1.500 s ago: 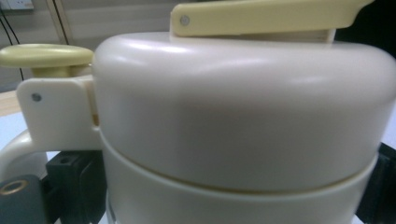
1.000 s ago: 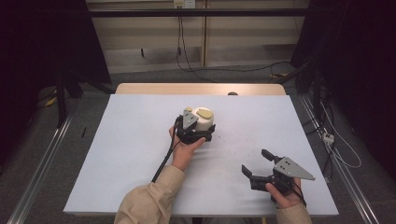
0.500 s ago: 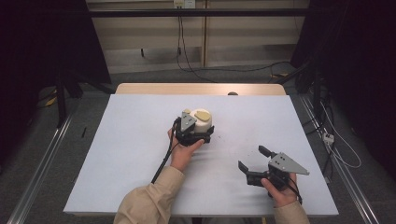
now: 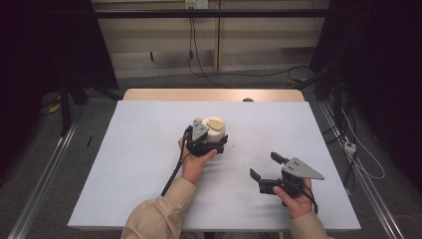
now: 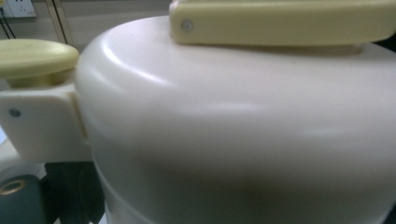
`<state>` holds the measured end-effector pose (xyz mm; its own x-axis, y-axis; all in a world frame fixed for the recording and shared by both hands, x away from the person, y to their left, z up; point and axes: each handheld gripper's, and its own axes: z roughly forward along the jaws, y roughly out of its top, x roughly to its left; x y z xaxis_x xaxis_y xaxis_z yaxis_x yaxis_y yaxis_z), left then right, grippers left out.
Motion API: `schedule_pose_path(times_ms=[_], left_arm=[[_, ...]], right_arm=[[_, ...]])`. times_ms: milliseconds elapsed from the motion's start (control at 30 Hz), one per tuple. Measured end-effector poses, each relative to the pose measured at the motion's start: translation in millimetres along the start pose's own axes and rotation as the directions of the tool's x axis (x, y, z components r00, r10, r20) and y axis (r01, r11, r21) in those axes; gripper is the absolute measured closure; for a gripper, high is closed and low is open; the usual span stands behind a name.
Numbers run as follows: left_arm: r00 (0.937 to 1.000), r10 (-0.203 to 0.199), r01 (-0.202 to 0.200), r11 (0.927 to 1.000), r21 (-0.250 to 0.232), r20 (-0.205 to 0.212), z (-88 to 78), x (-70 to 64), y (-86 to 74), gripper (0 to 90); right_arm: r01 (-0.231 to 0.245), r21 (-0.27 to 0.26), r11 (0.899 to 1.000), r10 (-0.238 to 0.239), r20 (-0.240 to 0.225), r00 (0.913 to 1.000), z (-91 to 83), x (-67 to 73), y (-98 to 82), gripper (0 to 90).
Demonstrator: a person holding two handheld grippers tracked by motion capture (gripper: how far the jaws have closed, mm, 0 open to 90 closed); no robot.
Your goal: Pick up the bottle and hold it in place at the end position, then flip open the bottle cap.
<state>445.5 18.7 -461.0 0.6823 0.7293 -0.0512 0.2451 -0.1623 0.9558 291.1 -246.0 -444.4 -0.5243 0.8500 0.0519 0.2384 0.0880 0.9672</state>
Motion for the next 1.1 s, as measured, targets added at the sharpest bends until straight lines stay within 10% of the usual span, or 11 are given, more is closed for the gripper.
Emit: schedule_pose_path(times_ms=[1100], left_arm=[[0.9999,0.014,-0.014,0.9999,0.005,-0.008,0.1,-1.1,0.0,5.2]], right_arm=[[-0.031,0.021,0.999,0.031,0.028,0.9991,37.5,-6.0,29.1,19.5]])
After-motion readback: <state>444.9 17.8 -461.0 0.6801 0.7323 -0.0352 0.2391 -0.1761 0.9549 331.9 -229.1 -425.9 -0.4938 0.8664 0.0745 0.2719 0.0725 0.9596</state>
